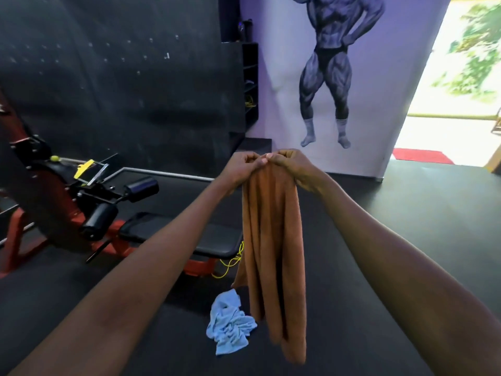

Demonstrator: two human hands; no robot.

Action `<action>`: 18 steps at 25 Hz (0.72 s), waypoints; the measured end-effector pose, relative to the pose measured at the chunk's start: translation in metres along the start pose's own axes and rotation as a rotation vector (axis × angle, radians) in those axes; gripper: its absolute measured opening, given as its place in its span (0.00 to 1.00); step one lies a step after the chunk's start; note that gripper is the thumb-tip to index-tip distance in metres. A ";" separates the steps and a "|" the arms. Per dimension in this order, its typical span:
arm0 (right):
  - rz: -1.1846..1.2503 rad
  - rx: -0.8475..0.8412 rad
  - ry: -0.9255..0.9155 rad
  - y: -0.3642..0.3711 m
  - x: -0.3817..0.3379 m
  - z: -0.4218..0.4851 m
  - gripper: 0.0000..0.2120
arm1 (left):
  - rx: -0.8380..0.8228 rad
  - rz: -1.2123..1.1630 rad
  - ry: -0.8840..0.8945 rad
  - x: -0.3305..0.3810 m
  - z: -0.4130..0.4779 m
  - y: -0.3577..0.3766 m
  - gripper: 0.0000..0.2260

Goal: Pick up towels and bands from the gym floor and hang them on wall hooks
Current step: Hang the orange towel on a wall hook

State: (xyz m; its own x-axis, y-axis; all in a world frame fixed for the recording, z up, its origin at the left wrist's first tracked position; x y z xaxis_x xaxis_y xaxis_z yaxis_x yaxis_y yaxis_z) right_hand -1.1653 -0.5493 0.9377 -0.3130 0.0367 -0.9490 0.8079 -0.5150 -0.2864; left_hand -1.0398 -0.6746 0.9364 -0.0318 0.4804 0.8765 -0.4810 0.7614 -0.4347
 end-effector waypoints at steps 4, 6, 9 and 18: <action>-0.015 -0.014 0.001 -0.073 0.032 0.079 0.14 | 0.138 -0.041 0.022 -0.018 0.110 0.024 0.10; -0.008 -0.039 0.023 -0.108 0.048 0.120 0.15 | 0.179 -0.062 0.001 -0.014 0.166 0.029 0.10; -0.056 -0.139 -0.008 -0.149 0.070 0.189 0.16 | 0.204 -0.092 -0.024 -0.011 0.244 0.029 0.09; 0.016 -0.108 -0.097 -0.211 0.113 0.444 0.11 | 0.204 -0.175 -0.061 -0.105 0.475 -0.016 0.09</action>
State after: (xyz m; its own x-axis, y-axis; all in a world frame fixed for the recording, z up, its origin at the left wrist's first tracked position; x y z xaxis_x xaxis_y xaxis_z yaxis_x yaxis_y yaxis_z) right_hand -1.5929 -0.8163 0.9495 -0.3420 -0.0563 -0.9380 0.8606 -0.4196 -0.2886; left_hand -1.4449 -0.9438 0.9496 0.0176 0.3171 0.9482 -0.6503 0.7240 -0.2301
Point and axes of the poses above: each hand's wrist, its own z-axis towards the middle knuckle, its own y-axis out of the palm, x = y × z, the point moved 2 cm from there along z, towards the middle knuckle, and after that the axes turned 4 degrees about -x, right-handed, at the moved point
